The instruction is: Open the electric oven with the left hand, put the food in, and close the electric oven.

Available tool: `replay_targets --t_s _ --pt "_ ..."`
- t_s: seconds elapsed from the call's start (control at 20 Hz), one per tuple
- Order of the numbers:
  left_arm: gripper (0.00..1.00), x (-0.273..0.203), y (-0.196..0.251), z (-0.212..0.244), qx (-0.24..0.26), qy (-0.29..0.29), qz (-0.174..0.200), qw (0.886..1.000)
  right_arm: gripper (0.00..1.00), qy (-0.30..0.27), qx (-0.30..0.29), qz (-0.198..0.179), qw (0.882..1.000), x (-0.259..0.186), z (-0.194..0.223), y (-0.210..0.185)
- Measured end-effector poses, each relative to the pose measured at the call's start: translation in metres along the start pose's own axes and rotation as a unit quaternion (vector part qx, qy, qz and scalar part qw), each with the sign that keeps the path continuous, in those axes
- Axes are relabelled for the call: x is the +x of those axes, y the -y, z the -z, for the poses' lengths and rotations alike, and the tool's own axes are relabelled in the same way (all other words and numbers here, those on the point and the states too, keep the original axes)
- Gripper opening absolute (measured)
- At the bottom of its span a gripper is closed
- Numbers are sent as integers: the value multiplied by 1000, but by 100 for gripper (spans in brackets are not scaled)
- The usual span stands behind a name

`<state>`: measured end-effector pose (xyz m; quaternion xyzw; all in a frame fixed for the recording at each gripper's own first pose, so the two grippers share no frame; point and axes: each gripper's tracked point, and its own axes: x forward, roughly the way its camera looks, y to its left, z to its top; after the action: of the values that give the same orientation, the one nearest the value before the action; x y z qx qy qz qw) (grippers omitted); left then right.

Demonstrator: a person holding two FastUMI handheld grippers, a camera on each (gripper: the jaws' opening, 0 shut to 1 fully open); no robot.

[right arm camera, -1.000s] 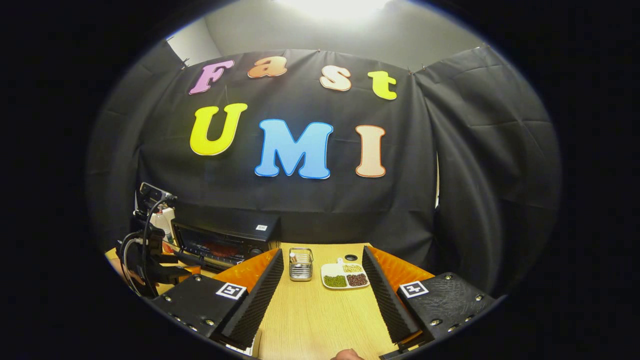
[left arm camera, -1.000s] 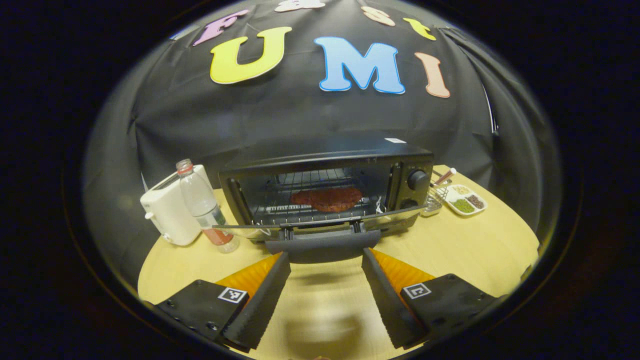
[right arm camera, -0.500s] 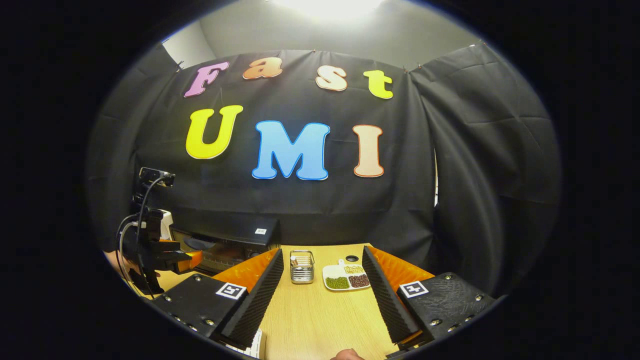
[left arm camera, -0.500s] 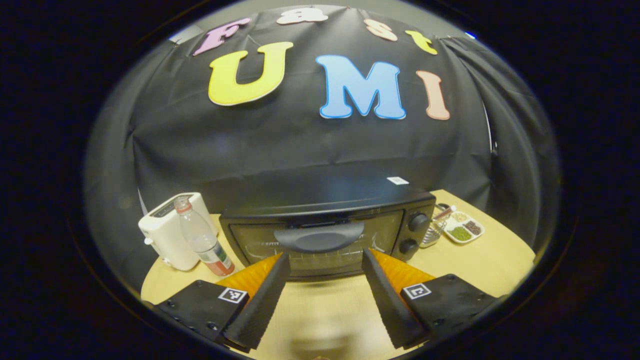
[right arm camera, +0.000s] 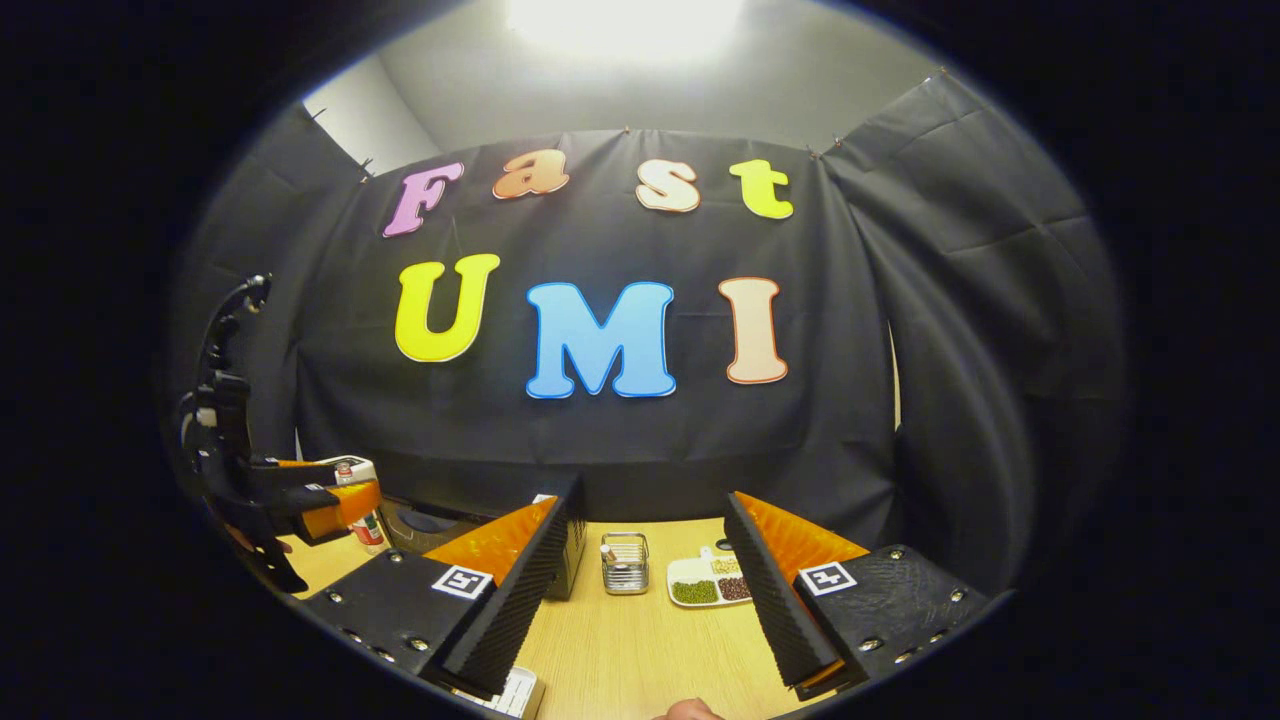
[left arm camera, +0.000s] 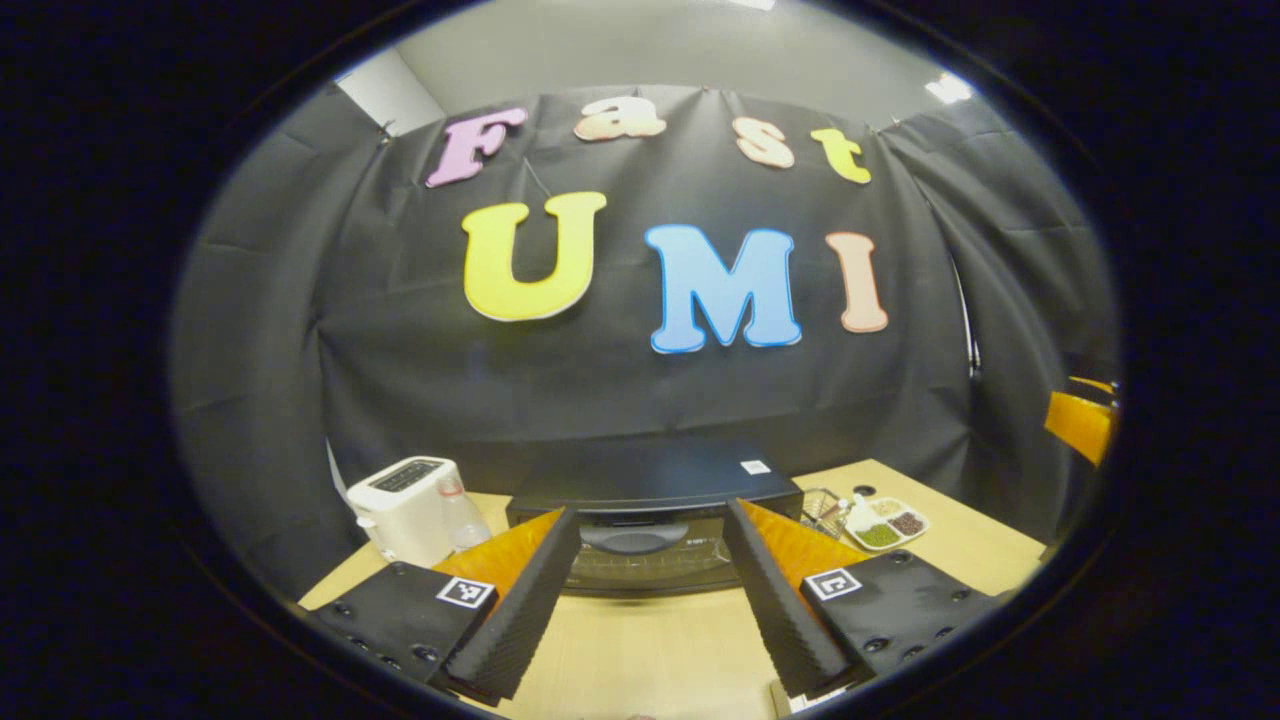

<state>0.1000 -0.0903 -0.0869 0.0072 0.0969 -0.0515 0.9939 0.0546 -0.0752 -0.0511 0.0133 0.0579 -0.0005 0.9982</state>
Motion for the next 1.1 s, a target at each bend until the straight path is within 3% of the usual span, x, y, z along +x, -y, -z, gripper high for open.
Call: replay_targets --t_s 0.05,0.15,0.25,0.4,0.7,1.1 --pt "100 -14 2 -11 -1 12 -5 1000 96 5 -2 -6 1000 -3 -2 3" --pt "95 -41 4 -33 -1 37 -18 999 96 17 0 -16 1000 -12 -12 10" --pt "97 -68 4 -50 2 51 -32 998 96 24 8 -23 999 -20 -19 15" --pt "98 -101 11 -67 9 69 -33 997 96 21 14 -27 999 -33 -20 20" --pt "100 -154 -1 -72 16 79 -40 996 96 29 8 -32 999 -62 -26 13" --pt "100 -186 -42 -74 -1 89 -47 995 96 51 -5 -25 998 -92 -38 -14"
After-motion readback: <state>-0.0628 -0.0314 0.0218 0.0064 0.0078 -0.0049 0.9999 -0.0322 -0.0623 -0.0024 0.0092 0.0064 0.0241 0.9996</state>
